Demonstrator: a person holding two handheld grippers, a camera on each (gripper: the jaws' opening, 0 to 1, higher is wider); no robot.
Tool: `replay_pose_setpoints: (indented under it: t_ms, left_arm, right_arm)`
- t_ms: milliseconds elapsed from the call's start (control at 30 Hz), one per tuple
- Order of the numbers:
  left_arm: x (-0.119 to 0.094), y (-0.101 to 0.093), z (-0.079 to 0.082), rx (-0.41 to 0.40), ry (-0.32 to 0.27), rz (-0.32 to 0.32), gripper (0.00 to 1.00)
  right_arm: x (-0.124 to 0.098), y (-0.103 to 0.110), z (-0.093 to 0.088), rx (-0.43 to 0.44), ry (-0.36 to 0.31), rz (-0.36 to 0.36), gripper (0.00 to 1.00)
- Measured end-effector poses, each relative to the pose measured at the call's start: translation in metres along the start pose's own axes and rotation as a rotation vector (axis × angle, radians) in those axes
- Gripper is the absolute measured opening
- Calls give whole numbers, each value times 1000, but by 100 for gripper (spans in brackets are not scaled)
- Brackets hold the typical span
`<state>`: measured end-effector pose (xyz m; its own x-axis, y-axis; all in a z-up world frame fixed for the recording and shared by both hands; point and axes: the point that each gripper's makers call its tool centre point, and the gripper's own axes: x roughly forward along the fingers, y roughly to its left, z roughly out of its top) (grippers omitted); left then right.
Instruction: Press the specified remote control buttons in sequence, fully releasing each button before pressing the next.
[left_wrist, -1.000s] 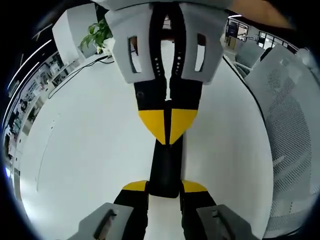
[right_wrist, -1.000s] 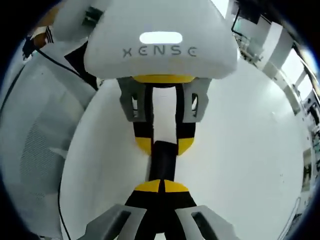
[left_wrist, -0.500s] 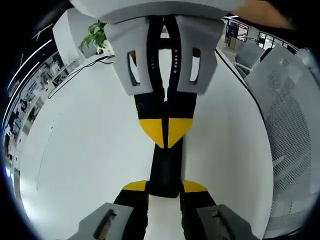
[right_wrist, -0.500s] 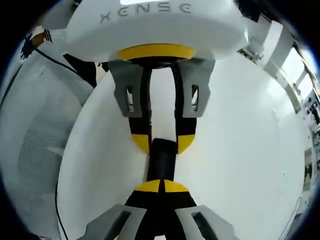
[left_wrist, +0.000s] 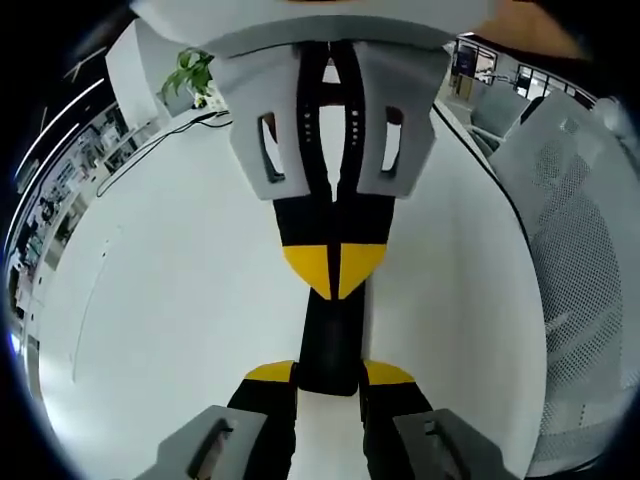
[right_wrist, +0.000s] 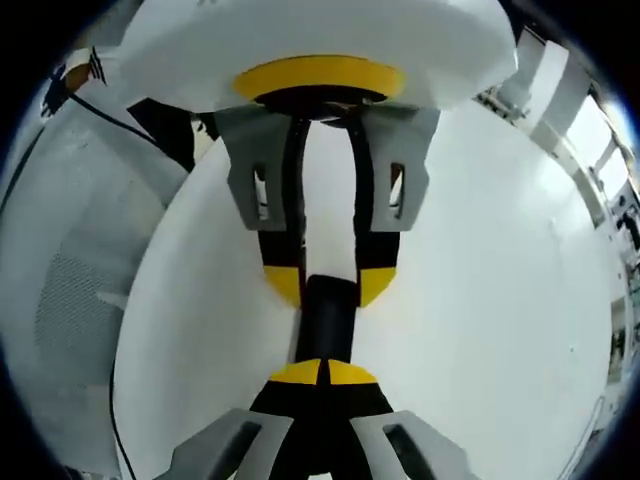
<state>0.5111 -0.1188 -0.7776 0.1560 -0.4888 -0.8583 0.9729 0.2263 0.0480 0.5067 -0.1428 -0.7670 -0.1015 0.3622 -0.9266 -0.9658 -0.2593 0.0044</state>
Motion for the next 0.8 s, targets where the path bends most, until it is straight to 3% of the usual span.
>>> replay_pose_setpoints:
  t_ms: [533,800]
  left_arm:
    - [0,0,0,-4,-5,-3,23]
    - [0,1,-1,-5,-5,-5,23]
  right_arm:
    - [2,-1,-1,11,17,15,0]
    - [4,0,-2,-7,69,15,0]
